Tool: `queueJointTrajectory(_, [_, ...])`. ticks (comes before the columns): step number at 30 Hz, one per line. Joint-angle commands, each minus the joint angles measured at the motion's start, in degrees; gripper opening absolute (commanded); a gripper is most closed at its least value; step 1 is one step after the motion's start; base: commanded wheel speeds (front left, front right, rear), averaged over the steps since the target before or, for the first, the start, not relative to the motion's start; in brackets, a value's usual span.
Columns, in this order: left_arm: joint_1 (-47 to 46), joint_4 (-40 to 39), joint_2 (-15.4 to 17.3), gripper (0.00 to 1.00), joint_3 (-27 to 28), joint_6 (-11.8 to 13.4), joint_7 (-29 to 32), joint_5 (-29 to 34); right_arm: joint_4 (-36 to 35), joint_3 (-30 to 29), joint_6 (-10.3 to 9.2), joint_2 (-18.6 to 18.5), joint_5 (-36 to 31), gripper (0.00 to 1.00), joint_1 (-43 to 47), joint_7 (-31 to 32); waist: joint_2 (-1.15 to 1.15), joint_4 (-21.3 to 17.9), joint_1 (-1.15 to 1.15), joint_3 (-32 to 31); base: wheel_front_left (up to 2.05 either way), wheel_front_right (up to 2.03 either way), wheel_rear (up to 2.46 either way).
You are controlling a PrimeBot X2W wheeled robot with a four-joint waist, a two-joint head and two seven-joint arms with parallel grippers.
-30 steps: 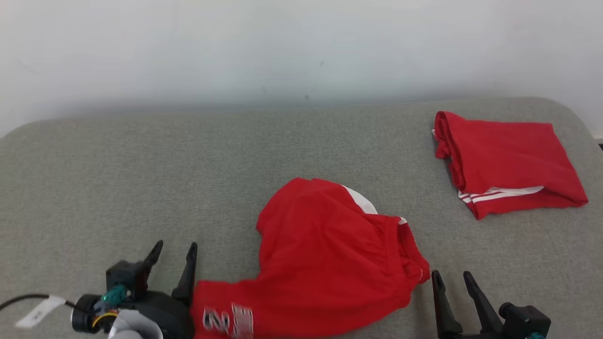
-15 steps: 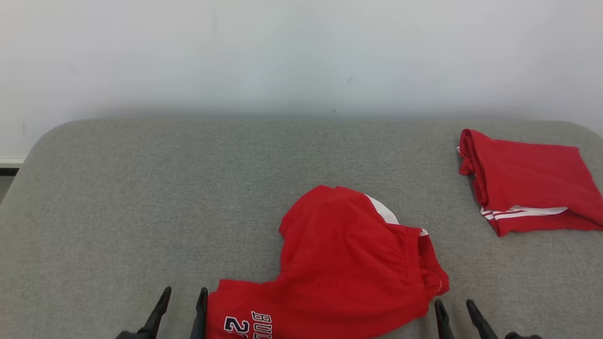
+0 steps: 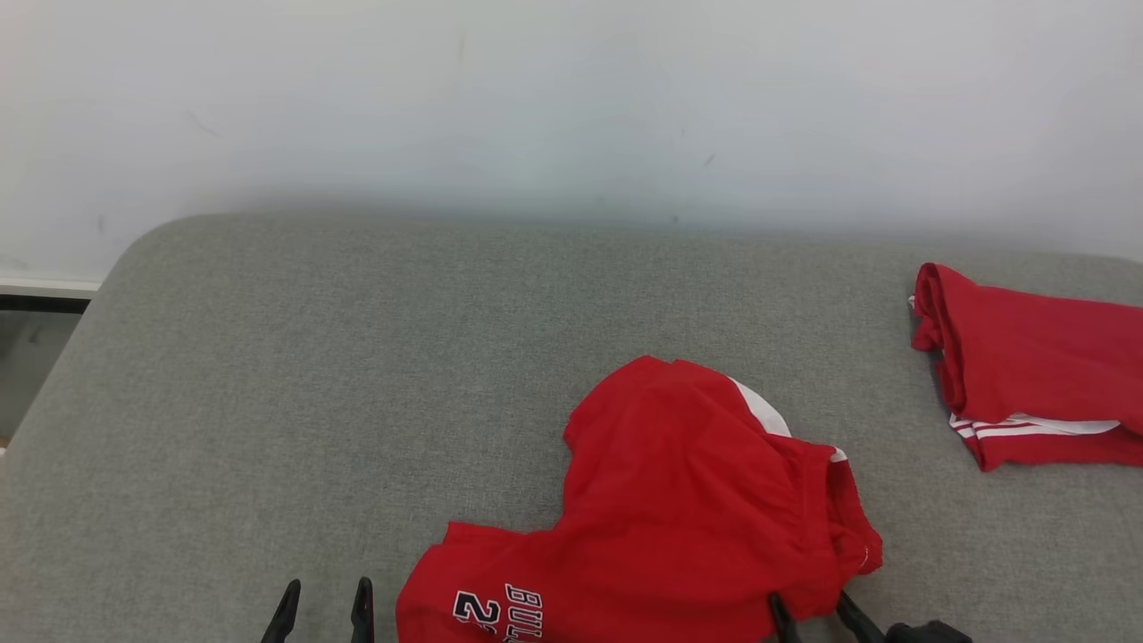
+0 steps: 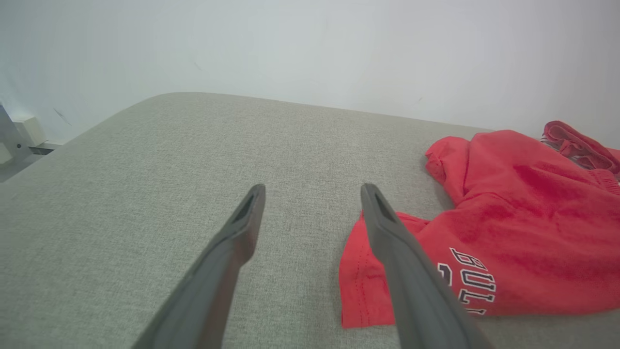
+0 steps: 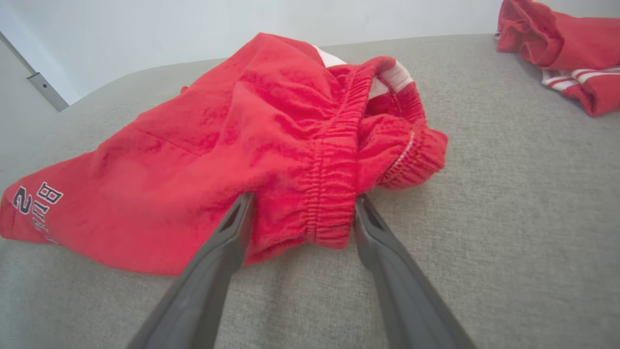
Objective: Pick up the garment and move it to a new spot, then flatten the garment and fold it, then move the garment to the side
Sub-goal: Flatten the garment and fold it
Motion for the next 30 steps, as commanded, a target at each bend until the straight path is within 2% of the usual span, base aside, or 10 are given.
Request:
queueJointTrajectory(1, [0.6, 0.2, -0.3, 1.00, 0.3, 0.1, -0.1, 0.2, 1.5, 0.7, -0.11, 0.0, 0.4, 1.00, -1.0, -0.1, 0.00, 0.3, 0.00, 0.0, 0.00, 0.00, 0.00])
queueJointTrajectory(3, [0.3, 0.5, -0.4, 1.00, 0.1, 0.1, -0.1, 0.2, 4.5, 1.9, -0.11, -0.3, 0.6, 0.10, -2.4, -0.1, 0.00, 0.7, 0.00, -0.2, 0.00, 0.00, 0.00])
queueJointTrajectory(4, [0.3, 0.6, -0.4, 1.00, 0.2, 0.1, -0.1, 0.1, 5.5, 2.1, -0.11, -0.4, 0.8, 0.00, -3.3, -0.1, 0.00, 0.9, 0.00, -0.3, 0.00, 0.00, 0.00])
queueJointTrajectory(9, [1.0, 1.2, -0.6, 1.00, 0.3, 0.1, -0.1, -0.2, 5.6, 1.9, -0.11, -0.3, 2.5, 0.00, -2.8, -0.1, 0.00, 0.9, 0.00, -0.7, 0.00, 0.00, 0.00])
queueJointTrajectory(14, [1.7, 1.9, -0.7, 1.00, -0.2, 0.1, -0.1, -0.7, -0.8, 3.3, -0.11, -1.2, 5.4, 0.00, 2.3, -0.1, 0.00, 0.5, 0.00, -1.6, 0.00, 0.00, 0.00])
queueJointTrajectory(20, [1.8, 2.4, -0.7, 1.00, -0.4, 0.1, -0.1, -1.1, -11.5, 10.1, -0.11, -6.8, 9.7, 0.00, 8.1, 0.4, 0.00, -0.3, 0.00, -1.9, 0.00, 0.00, 0.00])
queueJointTrajectory(24, [1.4, 2.6, -0.7, 1.00, 0.0, 0.1, -0.1, -1.3, -19.6, 9.4, -0.11, -11.2, 13.5, 0.00, 10.0, 3.2, 0.00, -0.7, 0.00, -1.9, 0.00, 0.00, 0.00])
queueJointTrajectory(27, [1.4, 2.6, -0.7, 1.00, 0.4, 0.1, -0.1, -1.1, -23.9, 8.1, -0.11, -12.4, 15.5, 0.00, 9.1, 5.1, 0.00, -1.1, 0.00, -1.8, 0.00, 0.00, 0.00])
queueJointTrajectory(29, [1.2, 2.9, -0.7, 1.00, 0.6, 0.1, -0.1, -1.1, -24.7, 8.4, -0.11, -14.5, 13.5, 0.00, 6.2, 6.4, 0.00, -1.1, 0.00, -1.6, 0.00, 0.00, 0.00])
queueJointTrajectory(30, [1.0, 3.0, -0.7, 1.00, 0.7, 0.1, -0.1, -1.1, -24.4, 8.4, -0.11, -14.4, 13.1, 0.00, 4.6, 6.6, 0.00, -1.2, 0.00, -1.5, 0.00, 0.00, 0.00])
